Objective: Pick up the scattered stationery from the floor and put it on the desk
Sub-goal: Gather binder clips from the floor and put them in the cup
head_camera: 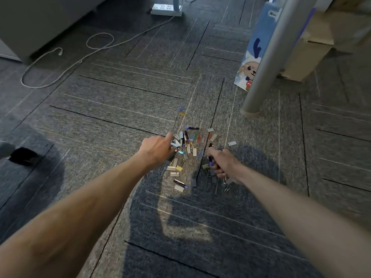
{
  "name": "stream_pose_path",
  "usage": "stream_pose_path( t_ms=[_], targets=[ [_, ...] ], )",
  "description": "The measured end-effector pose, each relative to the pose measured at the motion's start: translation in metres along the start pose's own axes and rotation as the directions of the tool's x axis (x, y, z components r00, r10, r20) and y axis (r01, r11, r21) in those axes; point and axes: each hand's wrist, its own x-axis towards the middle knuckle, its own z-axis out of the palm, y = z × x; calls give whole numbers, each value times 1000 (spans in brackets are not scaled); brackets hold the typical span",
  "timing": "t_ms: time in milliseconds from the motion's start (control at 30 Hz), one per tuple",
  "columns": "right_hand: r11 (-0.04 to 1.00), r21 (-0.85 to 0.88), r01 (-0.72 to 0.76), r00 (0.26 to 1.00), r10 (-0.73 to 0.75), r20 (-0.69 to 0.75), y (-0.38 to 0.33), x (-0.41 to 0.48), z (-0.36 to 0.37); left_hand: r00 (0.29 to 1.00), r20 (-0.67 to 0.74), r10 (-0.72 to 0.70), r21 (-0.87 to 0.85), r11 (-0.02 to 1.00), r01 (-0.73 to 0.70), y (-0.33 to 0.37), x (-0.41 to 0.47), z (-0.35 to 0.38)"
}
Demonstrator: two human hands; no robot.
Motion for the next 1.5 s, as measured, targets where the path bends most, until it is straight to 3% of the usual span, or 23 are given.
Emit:
stream_pose_path(
  t_ms=[133, 267, 367, 433, 600, 733, 833, 900, 1000, 1100, 1400, 1500],
  targets=[
    [990, 138, -13, 997, 3, 72, -3, -2, -1, 992, 74, 100, 204, 972, -113, 0, 15, 2],
    [995, 102, 2, 998, -9, 69, -4, 0, 1, 972, 119, 203, 339, 912, -232, 1, 20, 2],
    [997, 73, 2, 999, -4, 33, -4, 2, 3, 961, 134, 244, 322, 906, -275, 2, 19, 2],
    [999, 52, 5, 1000, -6, 17, -5, 2, 4, 963, 121, 242, 196, 945, -262, 2, 14, 2],
    [942, -301, 147, 984, -171, -52, -10, 1, 7, 971, 51, 234, -159, 962, -223, 4, -13, 2],
    [826, -499, 264, 953, -302, 4, -20, 1, 11, 967, 27, 254, -155, 956, -247, 3, -34, -7],
    [671, -673, 310, 940, -324, 110, -46, -18, 6, 981, 42, 192, -123, 975, -186, 1, -53, -34],
    [615, -724, 311, 936, -329, 122, -75, -48, 1, 987, 73, 141, -117, 984, -132, 4, -74, -69],
    [673, -688, 271, 956, -270, 113, -130, -110, -5, 989, 99, 109, -166, 982, -92, 15, -113, -149],
    [625, -730, 278, 959, -227, 170, -203, -185, -7, 989, 107, 103, -255, 964, -72, 28, -149, -249],
    [465, -848, 253, 960, -227, 162, -507, -409, -28, 988, 156, 15, -411, 910, 51, 44, -237, -600],
    [479, -850, 219, 962, -251, 106, -587, -463, -36, 989, 142, -34, -393, 915, 88, 44, -248, -686]
  ],
)
